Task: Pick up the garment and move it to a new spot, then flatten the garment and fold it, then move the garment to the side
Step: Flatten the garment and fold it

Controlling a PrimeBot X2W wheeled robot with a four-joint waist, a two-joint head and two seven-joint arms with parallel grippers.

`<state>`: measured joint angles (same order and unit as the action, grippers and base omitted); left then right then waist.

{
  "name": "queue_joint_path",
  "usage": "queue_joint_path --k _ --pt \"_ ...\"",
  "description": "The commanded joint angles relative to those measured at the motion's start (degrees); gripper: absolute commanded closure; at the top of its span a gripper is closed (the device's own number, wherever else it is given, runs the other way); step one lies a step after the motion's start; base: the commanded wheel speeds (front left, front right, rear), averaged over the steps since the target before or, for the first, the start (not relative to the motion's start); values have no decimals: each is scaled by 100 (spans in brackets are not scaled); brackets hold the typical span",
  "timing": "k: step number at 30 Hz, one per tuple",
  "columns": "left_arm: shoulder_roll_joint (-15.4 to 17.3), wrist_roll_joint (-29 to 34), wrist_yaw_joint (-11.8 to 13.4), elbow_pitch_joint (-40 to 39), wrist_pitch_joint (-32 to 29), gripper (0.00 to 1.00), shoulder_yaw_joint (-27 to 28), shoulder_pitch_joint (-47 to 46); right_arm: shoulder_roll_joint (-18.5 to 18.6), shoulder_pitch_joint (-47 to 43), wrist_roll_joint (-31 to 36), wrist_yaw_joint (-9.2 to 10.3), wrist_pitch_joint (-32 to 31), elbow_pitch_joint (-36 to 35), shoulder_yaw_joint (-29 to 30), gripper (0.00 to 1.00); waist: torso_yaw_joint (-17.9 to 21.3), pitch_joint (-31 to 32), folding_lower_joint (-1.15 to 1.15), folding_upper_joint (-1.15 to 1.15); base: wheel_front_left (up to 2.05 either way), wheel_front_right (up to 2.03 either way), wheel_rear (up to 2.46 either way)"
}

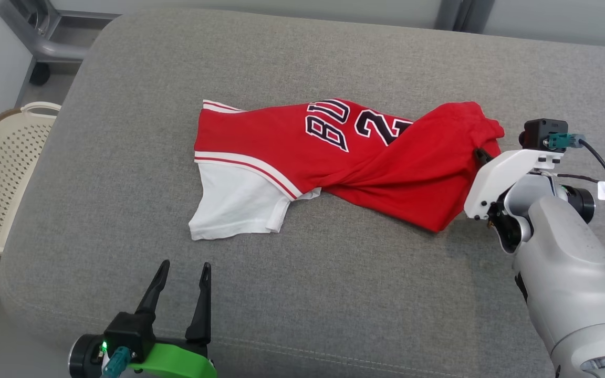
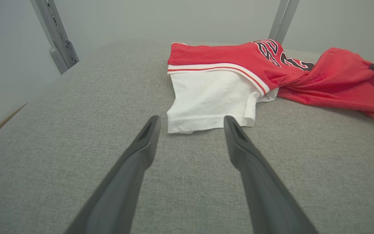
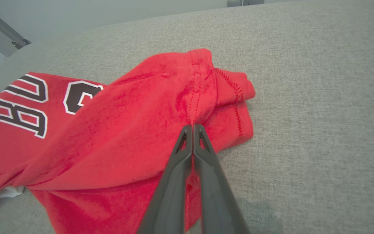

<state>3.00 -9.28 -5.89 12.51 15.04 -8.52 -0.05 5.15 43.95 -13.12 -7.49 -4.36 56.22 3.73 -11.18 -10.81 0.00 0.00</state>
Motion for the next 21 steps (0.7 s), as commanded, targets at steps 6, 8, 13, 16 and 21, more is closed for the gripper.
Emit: queue_joint_path --k 6,8,13,16,21 --pt "-3 -21 7 41 21 0 37 -8 28 -116 -156 1 160 -49 -75 100 74 109 0 0 0 0 0" --pt "-4 -35 19 52 21 0 53 20 17 -284 -255 1 232 -177 -135 100 122 154 0 0 0 0 0" --pt "-3 -35 47 34 21 0 123 101 17 -982 -604 1 144 -887 -267 100 314 235 0 0 0 0 0" --pt "-3 -32 57 10 21 0 151 108 60 -1418 -736 1 -20 -1384 -274 100 400 249 0 0 0 0 0" --pt "-3 -27 47 30 21 0 161 100 2 -2214 -835 1 -348 -2278 -163 100 494 286 0 0 0 0 0"
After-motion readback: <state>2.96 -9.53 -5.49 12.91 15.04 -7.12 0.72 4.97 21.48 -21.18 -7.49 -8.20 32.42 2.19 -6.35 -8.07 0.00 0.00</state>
